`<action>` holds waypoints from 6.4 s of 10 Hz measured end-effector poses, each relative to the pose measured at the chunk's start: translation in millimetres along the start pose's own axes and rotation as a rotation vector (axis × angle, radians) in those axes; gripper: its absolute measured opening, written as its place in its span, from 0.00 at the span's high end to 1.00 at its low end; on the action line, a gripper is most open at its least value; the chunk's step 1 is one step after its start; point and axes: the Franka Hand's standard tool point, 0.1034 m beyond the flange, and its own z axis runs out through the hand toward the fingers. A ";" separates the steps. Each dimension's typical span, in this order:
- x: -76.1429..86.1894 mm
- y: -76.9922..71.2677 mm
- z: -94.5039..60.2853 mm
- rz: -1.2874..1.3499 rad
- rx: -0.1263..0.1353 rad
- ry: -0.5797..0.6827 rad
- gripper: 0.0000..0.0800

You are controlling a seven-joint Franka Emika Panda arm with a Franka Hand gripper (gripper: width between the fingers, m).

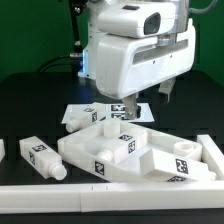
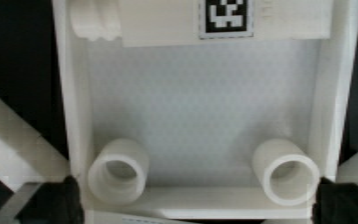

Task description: Assemble desk

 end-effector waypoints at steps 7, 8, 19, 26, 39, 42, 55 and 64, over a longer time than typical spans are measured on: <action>52.6 61.0 3.0 -0.115 -0.015 0.012 0.19; 48.5 64.4 11.4 -0.152 -0.008 0.007 0.19; 49.0 49.8 55.0 -0.158 0.018 -0.004 0.35; 50.0 45.2 18.0 -0.171 0.020 -0.014 0.43; -7.1 -36.3 -16.4 -0.207 0.036 -0.025 0.43; -8.8 -38.2 -14.6 -0.208 0.040 -0.028 0.43; -68.4 -136.6 40.3 -0.189 0.062 -0.017 0.43; -82.7 -152.2 43.6 -0.442 0.099 -0.140 0.43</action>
Offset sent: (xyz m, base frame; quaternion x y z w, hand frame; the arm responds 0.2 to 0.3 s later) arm 0.0624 0.0058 -0.0015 0.0249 -0.0204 -0.0929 0.9952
